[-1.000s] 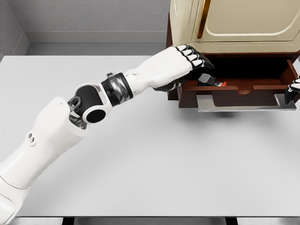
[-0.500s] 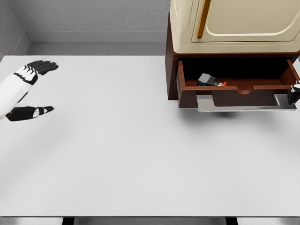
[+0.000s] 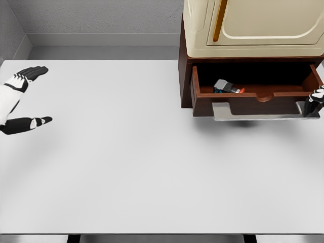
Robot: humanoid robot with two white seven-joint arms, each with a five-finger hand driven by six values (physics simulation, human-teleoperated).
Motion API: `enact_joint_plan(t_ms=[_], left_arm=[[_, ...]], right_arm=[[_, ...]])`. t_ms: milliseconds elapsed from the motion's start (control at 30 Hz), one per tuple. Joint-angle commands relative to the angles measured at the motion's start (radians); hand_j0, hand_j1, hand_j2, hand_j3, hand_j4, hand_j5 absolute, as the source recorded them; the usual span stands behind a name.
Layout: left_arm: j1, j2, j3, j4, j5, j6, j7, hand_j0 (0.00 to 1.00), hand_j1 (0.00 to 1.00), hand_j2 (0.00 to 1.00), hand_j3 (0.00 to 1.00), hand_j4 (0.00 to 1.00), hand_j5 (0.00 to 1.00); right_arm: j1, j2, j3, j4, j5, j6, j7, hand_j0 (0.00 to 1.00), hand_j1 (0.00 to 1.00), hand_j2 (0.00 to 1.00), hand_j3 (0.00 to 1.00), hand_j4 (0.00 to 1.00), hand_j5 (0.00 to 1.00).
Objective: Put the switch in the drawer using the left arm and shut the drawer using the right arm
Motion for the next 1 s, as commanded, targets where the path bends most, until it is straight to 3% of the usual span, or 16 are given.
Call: enact_joint_plan(t_ms=[0,467,967], left_arm=[[0.000,-0.008,0.001,-0.001,0.007,0.002,-0.007,1.00,1.00,1.00,1.00,1.00,1.00],[0.000,-0.009,0.001,-0.001,0.008,0.002,-0.007,1.00,1.00,1.00,1.00,1.00,1.00],[0.000,-0.012,0.000,-0.001,0.008,0.002,-0.007,1.00,1.00,1.00,1.00,1.00,1.00]], right_arm=[[0.000,0.010,0.003,-0.003,0.004,0.000,0.002,0.20,0.20,0.20,0.20,0.20,0.20],[-0.031,0.041,0.017,0.007,0.029,0.000,0.025,0.21,0.21,0.21,0.21,0.21,0.21],[-0.160,0.098,0.104,0.033,0.038,0.000,0.088,0.21,0.21,0.21,0.21,0.21,0.21]])
